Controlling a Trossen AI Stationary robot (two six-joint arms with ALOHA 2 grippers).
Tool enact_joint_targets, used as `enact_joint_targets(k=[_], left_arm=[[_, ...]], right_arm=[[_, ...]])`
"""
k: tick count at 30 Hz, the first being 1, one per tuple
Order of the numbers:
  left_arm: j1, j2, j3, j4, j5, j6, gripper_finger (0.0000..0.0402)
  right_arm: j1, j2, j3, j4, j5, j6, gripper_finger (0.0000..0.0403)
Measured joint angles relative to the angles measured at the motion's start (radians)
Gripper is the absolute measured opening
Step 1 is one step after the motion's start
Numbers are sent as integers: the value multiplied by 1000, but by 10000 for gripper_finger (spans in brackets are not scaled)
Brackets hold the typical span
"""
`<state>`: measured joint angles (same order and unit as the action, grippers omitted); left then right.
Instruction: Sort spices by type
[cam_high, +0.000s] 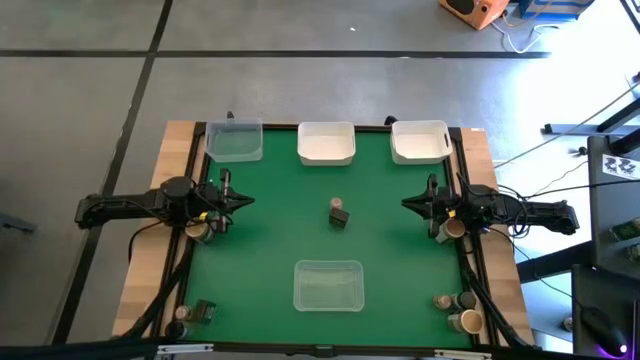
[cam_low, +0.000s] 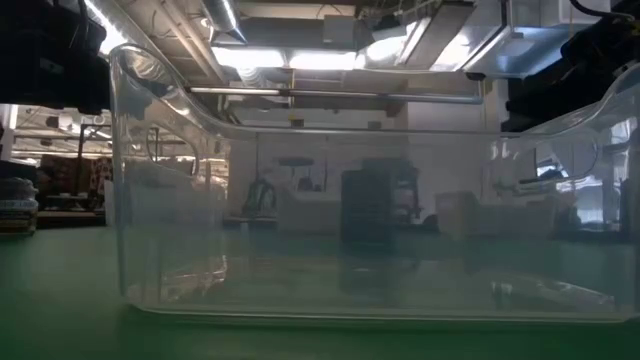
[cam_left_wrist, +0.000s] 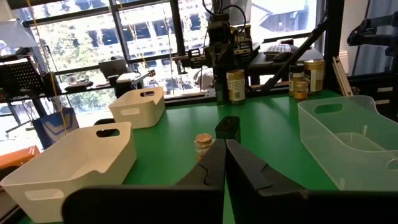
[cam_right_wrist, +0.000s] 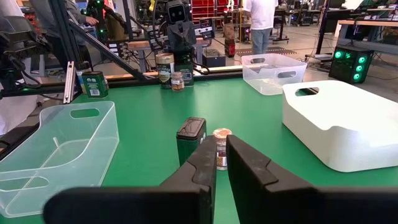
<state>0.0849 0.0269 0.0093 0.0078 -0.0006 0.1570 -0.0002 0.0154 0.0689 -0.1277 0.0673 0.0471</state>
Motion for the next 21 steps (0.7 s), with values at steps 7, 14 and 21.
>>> enact_joint_targets(k=[7, 14, 21], left_arm=[[1, 0, -1, 11, -3, -4, 0], [0, 0, -1, 59, -4, -233, 0], [2, 0, -1, 211, -16, -337, 0]], right_arm=[[0, 0, -3, 20, 0, 1, 39], [0, 0, -4, 114, 11, 75, 39], [0, 55, -1, 251, 51, 99, 39]])
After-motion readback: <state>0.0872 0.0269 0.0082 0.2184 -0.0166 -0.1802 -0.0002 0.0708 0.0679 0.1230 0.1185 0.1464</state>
